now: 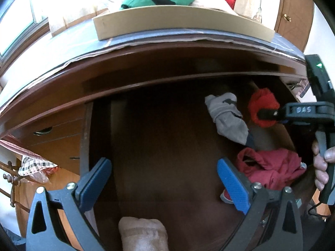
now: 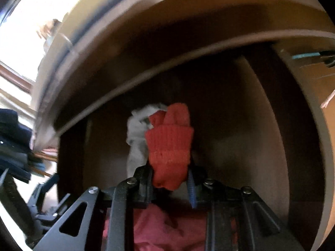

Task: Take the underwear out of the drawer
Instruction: 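Grasp the red sock with the right gripper and lift it, then carry the red sock into the tray and open the right gripper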

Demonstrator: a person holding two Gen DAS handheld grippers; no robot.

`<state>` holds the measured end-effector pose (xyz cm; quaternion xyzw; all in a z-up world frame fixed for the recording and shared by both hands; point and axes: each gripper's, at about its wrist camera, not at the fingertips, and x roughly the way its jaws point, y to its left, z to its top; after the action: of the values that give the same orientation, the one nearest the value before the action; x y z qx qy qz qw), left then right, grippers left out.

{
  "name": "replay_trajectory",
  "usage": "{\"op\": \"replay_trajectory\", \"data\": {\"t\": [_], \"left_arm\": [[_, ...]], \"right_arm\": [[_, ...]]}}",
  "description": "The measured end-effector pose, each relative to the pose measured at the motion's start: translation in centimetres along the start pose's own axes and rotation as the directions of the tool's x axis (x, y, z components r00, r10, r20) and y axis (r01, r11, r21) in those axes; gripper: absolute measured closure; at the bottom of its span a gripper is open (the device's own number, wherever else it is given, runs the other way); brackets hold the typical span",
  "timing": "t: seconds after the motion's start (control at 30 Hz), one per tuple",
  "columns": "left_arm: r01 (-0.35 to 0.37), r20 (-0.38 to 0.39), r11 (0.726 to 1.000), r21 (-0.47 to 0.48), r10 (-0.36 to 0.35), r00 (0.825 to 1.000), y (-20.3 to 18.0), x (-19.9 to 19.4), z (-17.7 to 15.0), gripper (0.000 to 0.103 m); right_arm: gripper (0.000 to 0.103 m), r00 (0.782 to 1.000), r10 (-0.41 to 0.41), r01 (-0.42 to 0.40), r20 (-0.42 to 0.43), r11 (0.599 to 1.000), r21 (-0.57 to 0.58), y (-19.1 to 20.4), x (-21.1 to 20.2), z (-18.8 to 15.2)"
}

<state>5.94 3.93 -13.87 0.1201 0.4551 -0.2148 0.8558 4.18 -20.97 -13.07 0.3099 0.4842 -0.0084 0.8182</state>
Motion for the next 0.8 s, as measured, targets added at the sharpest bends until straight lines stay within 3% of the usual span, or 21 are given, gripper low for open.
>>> {"op": "replay_trajectory", "data": {"t": [0.23, 0.4, 0.6, 0.8], "left_arm": [[-0.074, 0.007, 0.997, 0.037, 0.074, 0.997, -0.8, -0.1, 0.1, 0.002], [-0.076, 0.014, 0.995, 0.07, 0.076, 0.997, -1.1, -0.2, -0.1, 0.002], [-0.062, 0.009, 0.996, 0.066, 0.061, 0.998, -1.2, -0.1, 0.0, 0.002], [-0.065, 0.025, 0.993, 0.1, 0.063, 0.998, -1.5, -0.4, -0.1, 0.002]], "right_arm": [[0.075, 0.99, 0.034, -0.027, 0.134, 0.998, -0.053, -0.5, -2.6, 0.7], [0.075, 0.976, 0.022, 0.003, 0.215, 0.994, -0.113, 0.3, -6.2, 0.3], [0.074, 0.942, 0.02, 0.051, 0.336, 0.979, -0.199, 2.6, -11.0, 0.0], [0.074, 0.894, 0.034, 0.109, 0.447, 0.95, -0.291, 6.3, -14.1, 1.5]]}}
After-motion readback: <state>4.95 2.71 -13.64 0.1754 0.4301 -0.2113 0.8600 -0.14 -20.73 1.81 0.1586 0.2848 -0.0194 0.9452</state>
